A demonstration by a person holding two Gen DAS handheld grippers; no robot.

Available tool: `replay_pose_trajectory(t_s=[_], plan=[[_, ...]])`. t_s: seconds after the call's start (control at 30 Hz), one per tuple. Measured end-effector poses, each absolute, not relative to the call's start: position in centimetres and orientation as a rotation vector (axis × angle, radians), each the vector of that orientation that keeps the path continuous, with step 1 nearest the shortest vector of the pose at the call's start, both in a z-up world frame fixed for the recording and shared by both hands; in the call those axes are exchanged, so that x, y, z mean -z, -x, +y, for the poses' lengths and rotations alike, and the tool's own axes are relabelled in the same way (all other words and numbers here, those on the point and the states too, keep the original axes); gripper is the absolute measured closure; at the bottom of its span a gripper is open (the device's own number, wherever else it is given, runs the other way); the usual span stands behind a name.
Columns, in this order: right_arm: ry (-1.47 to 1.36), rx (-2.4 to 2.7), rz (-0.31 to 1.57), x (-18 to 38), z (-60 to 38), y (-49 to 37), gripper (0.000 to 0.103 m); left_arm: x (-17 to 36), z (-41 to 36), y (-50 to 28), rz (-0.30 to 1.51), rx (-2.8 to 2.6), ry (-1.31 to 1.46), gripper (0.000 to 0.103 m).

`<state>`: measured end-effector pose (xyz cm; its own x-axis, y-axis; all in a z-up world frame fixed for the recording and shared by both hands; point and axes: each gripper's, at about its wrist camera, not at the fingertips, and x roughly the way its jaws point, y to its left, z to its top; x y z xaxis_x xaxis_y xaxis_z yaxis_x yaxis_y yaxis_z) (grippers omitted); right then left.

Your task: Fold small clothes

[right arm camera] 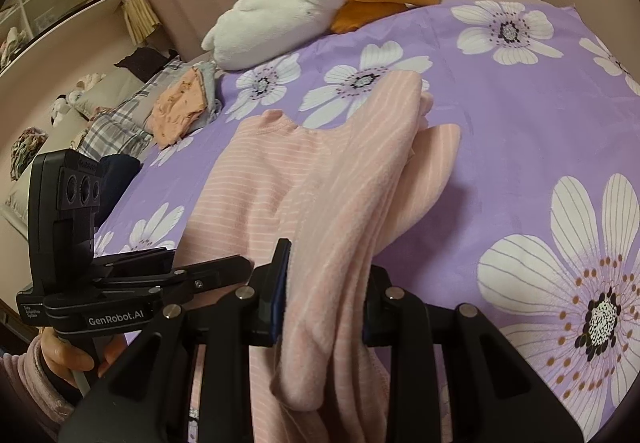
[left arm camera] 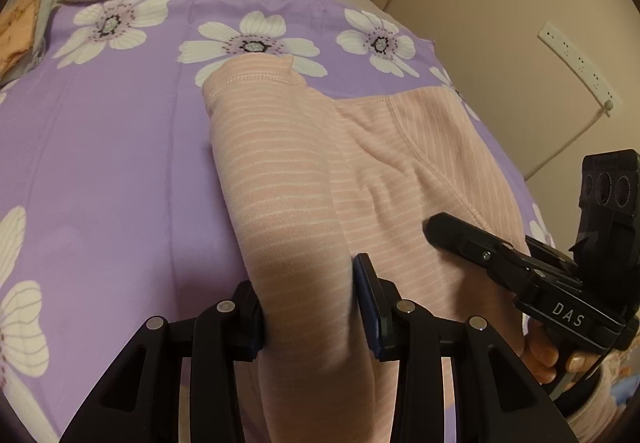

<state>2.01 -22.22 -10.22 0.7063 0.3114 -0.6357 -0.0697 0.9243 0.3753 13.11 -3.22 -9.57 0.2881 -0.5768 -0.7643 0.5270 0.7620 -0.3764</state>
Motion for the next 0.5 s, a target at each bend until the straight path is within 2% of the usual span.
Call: replay_pose_trajectory(t_s=[0.5], plan=[[-0.292,-0.28,0.738,8.4,-18.6,-0.8,0.075,7.9,0.5,-10.9,0.999,0.678,0.071,0.066]])
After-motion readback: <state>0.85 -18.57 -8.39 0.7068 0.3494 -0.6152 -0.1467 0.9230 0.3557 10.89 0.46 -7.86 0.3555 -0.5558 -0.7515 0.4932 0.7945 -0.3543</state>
